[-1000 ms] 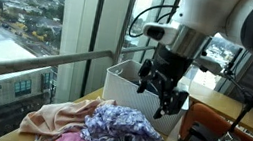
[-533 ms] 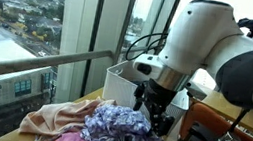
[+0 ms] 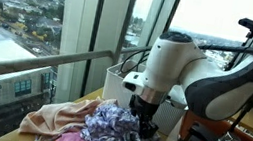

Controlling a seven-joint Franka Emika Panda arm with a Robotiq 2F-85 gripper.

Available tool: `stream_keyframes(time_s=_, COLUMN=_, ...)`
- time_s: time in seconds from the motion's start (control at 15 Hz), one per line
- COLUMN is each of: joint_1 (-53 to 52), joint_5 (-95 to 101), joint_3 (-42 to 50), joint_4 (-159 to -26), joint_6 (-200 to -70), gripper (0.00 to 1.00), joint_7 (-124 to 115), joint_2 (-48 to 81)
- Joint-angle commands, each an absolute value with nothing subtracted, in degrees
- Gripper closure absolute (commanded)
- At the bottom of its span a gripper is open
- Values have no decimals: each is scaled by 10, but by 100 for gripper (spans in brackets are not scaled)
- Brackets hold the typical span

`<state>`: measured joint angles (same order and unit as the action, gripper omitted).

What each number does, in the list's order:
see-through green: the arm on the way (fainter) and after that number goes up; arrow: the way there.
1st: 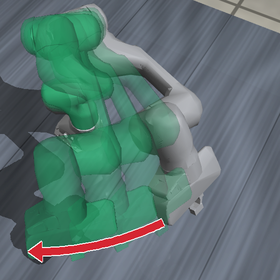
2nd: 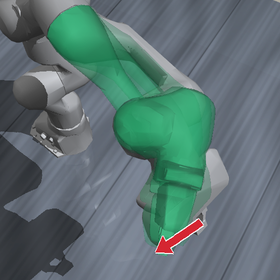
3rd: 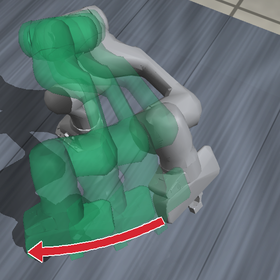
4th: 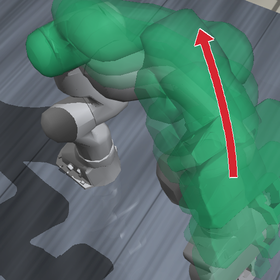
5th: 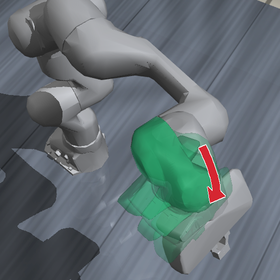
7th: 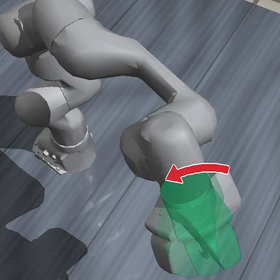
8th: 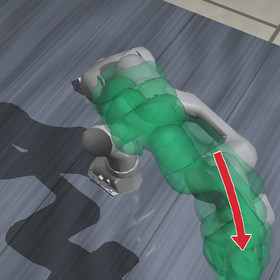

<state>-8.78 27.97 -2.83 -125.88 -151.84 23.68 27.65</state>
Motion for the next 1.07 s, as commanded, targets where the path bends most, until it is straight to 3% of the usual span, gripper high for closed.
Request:
stream_keyframes(time_s=0.0, joint_1=-85, joint_5=287, joint_3=-24, joint_4=-1221, joint_6=-1510, gripper=49, joint_7=234, joint_2=299)
stream_keyframes(time_s=0.47, joint_1=-57, joint_5=258, joint_3=-39, joint_4=-1200, joint_6=-1471, gripper=99, joint_7=263, joint_2=219)
stream_keyframes(time_s=1.0, joint_1=-22, joint_5=230, joint_3=-32, joint_4=-1081, joint_6=-1381, gripper=99, joint_7=330, joint_2=111)
